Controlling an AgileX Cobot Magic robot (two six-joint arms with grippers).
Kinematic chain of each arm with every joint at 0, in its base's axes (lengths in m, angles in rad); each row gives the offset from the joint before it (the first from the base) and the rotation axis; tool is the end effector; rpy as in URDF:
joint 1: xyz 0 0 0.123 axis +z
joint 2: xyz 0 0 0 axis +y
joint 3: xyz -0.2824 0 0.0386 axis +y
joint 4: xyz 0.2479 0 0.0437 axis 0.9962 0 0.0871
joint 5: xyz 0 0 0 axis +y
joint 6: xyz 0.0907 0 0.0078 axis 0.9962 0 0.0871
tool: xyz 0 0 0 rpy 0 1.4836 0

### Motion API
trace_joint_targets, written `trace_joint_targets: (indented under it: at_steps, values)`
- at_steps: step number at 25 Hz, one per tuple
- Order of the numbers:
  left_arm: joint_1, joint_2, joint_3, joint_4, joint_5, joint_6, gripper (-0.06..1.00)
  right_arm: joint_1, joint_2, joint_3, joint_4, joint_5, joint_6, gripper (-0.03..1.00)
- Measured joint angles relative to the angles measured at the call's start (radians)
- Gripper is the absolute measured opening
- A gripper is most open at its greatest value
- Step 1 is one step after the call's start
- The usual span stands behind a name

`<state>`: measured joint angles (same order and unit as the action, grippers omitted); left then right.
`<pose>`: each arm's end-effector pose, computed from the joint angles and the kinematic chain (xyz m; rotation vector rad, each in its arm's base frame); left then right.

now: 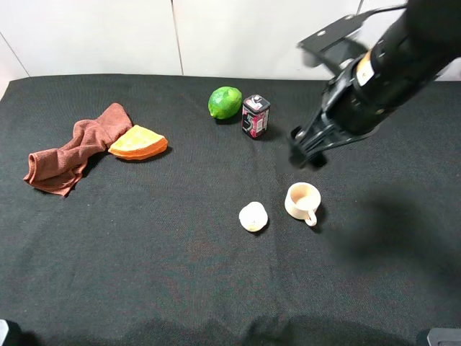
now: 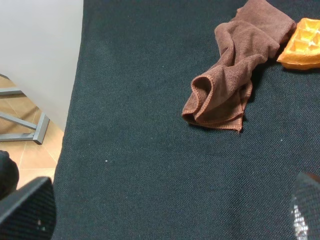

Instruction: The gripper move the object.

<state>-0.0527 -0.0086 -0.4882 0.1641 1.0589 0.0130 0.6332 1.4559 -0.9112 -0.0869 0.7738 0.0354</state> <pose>-0.0046 0.0132 0.2749 0.0599 2.0382 0.1716 0.2217 0.1559 0.2312 -0.8926 2.6510 0.0629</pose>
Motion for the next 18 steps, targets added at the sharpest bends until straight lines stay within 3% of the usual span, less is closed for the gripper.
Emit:
trace_joint_targets:
  at_steps: [18]
  values:
    - [0.000, 0.000, 0.000, 0.000, 0.000, 0.000, 0.99, -0.373, -0.134, 0.000, 0.022, 0.120, -0.116, 0.69]
